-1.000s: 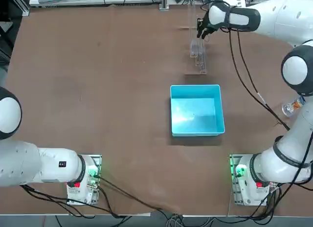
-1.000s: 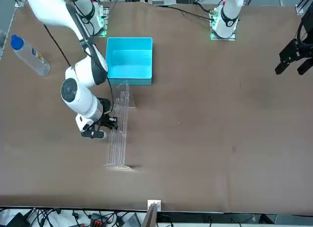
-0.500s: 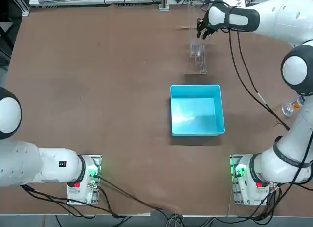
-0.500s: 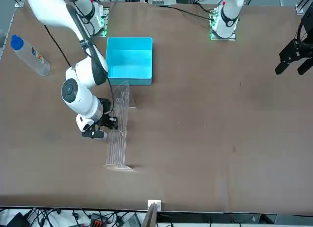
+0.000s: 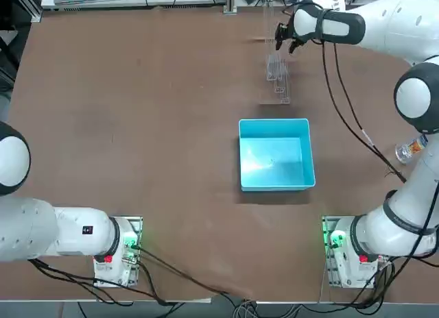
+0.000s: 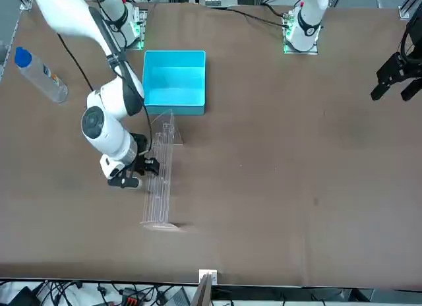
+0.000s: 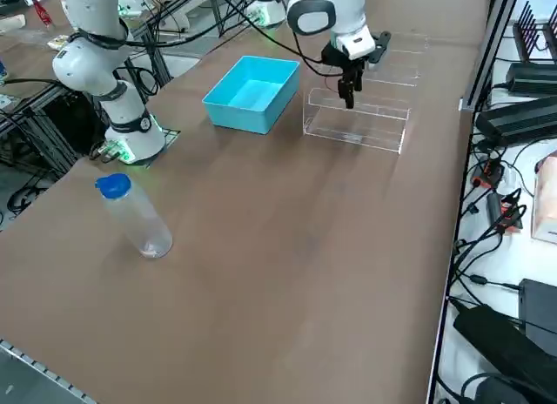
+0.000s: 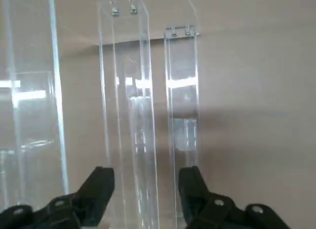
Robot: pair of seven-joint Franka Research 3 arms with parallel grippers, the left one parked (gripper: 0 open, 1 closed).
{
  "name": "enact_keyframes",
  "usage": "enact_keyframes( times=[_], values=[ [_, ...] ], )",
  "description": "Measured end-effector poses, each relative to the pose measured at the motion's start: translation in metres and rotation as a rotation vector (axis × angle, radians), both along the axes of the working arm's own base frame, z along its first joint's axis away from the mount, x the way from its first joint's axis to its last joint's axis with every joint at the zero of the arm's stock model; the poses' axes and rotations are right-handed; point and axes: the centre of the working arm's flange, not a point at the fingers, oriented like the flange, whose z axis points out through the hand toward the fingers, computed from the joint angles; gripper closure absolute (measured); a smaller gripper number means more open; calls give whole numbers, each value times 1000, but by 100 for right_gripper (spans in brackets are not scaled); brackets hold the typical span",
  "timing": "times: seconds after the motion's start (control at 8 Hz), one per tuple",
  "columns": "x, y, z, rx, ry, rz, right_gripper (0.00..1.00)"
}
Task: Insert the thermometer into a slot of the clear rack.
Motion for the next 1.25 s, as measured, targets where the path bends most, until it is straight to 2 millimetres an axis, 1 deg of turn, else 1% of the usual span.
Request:
enact_keyframes(
  times=[0.12,0.25,0.5,0.75,1.0,1.25],
  values=[
    [4,-5,7,-6,-16,-3,1],
    [9,-17,18,-14,-22,-16,0],
    [12,-48,45,-44,-1,-48,0],
    [7,-74,78,-74,25,-76,0],
    [-2,-101,113,-110,40,-59,0],
    [-11,-143,147,-145,50,0,0]
  ],
)
